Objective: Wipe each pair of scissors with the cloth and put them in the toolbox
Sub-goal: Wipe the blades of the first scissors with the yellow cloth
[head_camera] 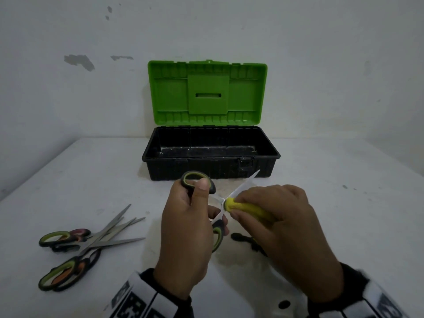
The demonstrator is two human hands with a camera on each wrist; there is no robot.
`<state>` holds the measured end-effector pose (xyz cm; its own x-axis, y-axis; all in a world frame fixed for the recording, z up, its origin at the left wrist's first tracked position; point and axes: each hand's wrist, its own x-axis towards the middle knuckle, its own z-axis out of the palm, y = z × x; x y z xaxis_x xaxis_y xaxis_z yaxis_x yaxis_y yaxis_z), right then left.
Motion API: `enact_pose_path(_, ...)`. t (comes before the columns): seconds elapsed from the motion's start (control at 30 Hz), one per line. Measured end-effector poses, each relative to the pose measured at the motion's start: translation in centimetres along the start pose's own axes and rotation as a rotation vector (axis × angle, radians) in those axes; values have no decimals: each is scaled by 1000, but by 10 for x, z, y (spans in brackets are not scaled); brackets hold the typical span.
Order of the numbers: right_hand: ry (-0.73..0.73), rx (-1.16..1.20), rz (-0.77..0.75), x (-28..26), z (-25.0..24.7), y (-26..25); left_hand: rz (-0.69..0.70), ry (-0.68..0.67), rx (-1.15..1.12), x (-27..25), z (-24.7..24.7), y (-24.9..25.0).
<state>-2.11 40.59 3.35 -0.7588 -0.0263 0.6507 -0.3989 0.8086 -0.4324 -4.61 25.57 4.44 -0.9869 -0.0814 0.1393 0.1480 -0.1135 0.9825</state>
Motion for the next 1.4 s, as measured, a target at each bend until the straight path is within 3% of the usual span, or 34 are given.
enact_pose_path(0.4, 83, 95, 110, 18, 3, -8, 170, -14, 109, 6, 5, 7)
enact_pose_path(0.53, 73, 77, 53, 20, 11, -13, 173, -4, 127, 12, 2, 5)
enact_pose_path(0.73, 103, 190, 192, 27, 13, -3, 165, -25, 124, 16, -2, 2)
enact_pose_path(0.87, 28, 152, 110, 24, 13, -12, 167, -29, 98, 16, -4, 5)
enact_pose_path(1.0, 137, 225, 210, 33, 9, -4, 187, -50, 58, 18, -6, 6)
enact_pose_path(1.17, 50, 228, 172, 29, 13, -15, 210, -46, 41, 22, -9, 6)
enact_pose_path(1.3, 164, 345, 296, 39, 9, -8, 231, -54, 31, 25, -10, 4)
enact_pose_path(1.4, 100, 389, 285, 36, 12, -18, 255, -53, 38, 27, -13, 3)
